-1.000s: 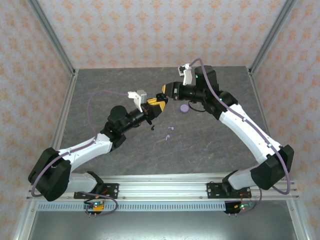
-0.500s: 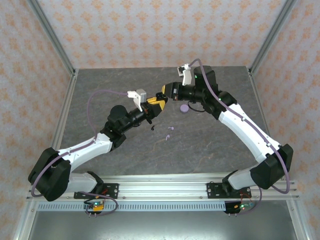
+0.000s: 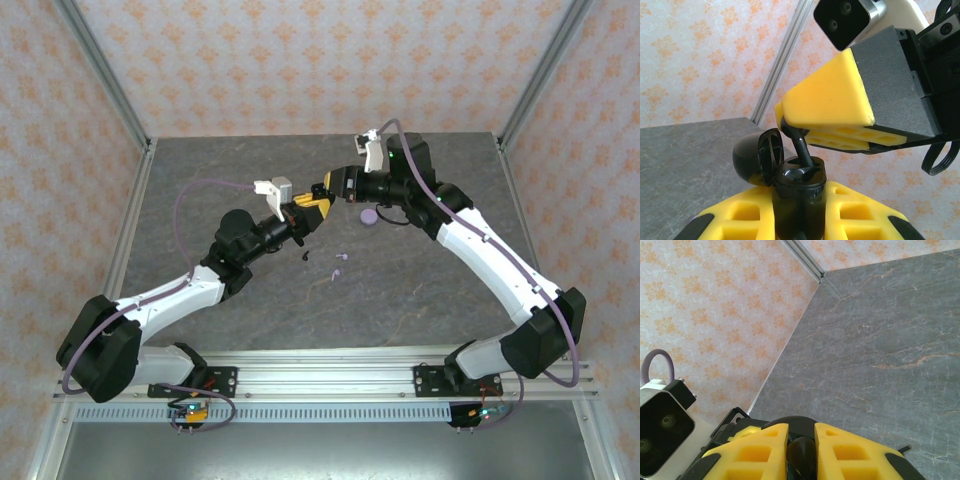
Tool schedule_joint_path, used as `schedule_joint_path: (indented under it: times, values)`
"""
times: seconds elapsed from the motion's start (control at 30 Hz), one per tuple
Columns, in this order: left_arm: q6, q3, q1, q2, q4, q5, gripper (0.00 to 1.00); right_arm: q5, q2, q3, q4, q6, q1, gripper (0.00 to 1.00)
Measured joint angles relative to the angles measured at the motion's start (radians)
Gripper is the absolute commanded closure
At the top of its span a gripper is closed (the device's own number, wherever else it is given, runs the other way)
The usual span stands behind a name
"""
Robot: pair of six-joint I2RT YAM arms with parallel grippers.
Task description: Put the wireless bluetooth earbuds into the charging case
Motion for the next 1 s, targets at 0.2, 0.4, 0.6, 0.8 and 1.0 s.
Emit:
schedule_joint_path:
  times: [0.2,0.4,0.6,0.8,1.0]
  values:
    - [-0.011,0.0,0.0,0.0,-0.009,-0.012,0.97,0.004,0.0,-0.01,0.0,-0.001,0.001,0.8]
    - [-0.015,0.0,0.0,0.0,-0.024,-0.023,0.97,0.005,0.0,-0.015,-0.004,-0.013,0.004,0.78]
    - [-0.015,0.005,0.0,0.0,-0.026,-0.032,0.97,0.005,0.0,-0.02,-0.017,-0.026,0.011,0.73]
    - [-0.014,0.007,0.0,0.0,-0.034,-0.033,0.97,0.006,0.0,-0.021,-0.021,-0.034,0.013,0.61]
    - [0.005,0.008,0.0,0.0,-0.053,-0.033,0.98,0.021,-0.004,-0.021,-0.044,-0.043,0.013,0.5]
